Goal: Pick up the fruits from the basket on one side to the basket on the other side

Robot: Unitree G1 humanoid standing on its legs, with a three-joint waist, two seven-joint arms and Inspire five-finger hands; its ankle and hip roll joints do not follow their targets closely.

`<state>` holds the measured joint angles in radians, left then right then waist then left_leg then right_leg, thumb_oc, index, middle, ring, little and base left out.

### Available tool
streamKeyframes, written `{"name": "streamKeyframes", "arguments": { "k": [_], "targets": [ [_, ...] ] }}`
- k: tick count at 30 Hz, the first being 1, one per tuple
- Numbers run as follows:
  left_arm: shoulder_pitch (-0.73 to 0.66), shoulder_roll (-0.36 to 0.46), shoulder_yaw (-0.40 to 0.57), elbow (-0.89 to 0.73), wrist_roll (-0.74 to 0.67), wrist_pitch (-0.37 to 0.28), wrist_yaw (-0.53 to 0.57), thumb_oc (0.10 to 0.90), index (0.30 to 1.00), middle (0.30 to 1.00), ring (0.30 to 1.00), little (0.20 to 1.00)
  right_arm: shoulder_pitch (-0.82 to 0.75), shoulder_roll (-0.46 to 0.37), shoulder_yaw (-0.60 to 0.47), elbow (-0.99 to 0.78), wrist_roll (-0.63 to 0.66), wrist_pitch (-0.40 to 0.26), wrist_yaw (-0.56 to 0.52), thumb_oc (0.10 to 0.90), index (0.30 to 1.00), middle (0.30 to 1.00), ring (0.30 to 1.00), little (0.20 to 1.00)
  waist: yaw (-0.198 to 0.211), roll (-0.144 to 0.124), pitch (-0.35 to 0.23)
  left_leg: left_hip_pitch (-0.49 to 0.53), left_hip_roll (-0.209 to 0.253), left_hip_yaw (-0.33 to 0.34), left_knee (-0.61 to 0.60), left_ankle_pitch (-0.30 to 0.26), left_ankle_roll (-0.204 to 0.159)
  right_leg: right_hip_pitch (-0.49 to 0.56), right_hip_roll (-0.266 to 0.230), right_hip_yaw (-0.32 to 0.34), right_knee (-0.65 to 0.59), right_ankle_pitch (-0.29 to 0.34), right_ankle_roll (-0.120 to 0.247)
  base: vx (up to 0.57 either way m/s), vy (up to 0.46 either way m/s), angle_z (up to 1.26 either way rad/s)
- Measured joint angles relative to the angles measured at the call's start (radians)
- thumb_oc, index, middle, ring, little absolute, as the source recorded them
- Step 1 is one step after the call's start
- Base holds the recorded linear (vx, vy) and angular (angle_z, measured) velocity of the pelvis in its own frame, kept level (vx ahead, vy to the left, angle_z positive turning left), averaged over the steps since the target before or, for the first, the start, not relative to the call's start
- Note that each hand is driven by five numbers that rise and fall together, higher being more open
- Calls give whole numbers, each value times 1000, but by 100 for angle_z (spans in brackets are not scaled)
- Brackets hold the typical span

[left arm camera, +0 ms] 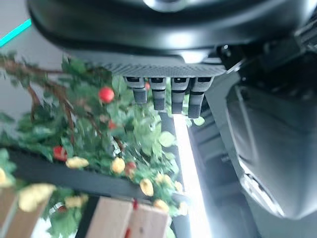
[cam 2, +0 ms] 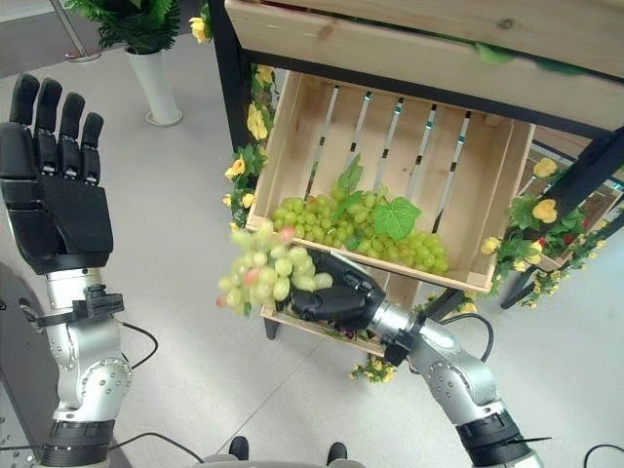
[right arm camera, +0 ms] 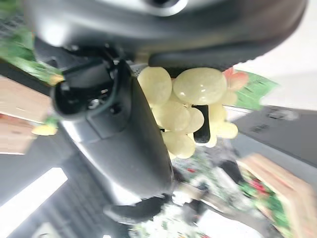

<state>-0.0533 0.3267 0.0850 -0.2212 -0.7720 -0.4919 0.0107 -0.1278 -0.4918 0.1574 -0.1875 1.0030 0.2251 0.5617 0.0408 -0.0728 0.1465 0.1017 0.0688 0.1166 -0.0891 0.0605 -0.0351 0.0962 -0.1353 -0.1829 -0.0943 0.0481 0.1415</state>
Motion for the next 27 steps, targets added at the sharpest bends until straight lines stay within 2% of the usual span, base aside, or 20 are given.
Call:
{"name": "streamKeyframes", "arguments": {
  "k": [4,7,15,18,23,27],
  "targets": [
    [-1,0,-3,34,23,16,27,800,900,900,900,900,-62,21,-14,-24,99,-41,-77,400,300,300,300,300,-1,2,0,0,0,0,0,0,0,0,0,-1,0,0,-1,0,0,0],
    [-1,0,-6,49,22,28,46,800,900,900,900,900,-81,37,-38,-30,143,-110,-149,400,300,300,300,300,1,6,-1,-1,0,0,0,0,0,0,0,-1,0,-1,-1,0,0,0],
    [-1,0,-44,52,23,31,84,800,900,900,900,900,-82,72,-112,-39,149,-237,-409,400,300,300,300,300,-4,18,-2,-1,0,1,0,0,0,-2,0,2,0,-1,-1,0,0,0],
    [-1,1,-45,55,23,31,103,800,900,900,900,900,-82,71,-142,-33,138,-256,-495,400,300,300,300,300,-12,20,-2,-4,0,2,0,0,0,-5,2,3,0,-1,-1,0,0,0],
    [-1,1,-48,74,23,32,111,800,900,900,900,900,-82,56,-157,-1,63,-257,-544,400,300,300,300,300,-21,20,-2,-4,0,3,0,0,-1,-6,4,4,0,0,-1,0,0,0],
    [-2,2,-51,78,23,34,112,800,900,900,900,900,-85,-18,-157,71,-68,-250,-549,400,300,300,300,300,-16,20,-2,-5,1,1,0,1,-2,-5,4,2,0,0,-1,0,0,0]
  ]
}}
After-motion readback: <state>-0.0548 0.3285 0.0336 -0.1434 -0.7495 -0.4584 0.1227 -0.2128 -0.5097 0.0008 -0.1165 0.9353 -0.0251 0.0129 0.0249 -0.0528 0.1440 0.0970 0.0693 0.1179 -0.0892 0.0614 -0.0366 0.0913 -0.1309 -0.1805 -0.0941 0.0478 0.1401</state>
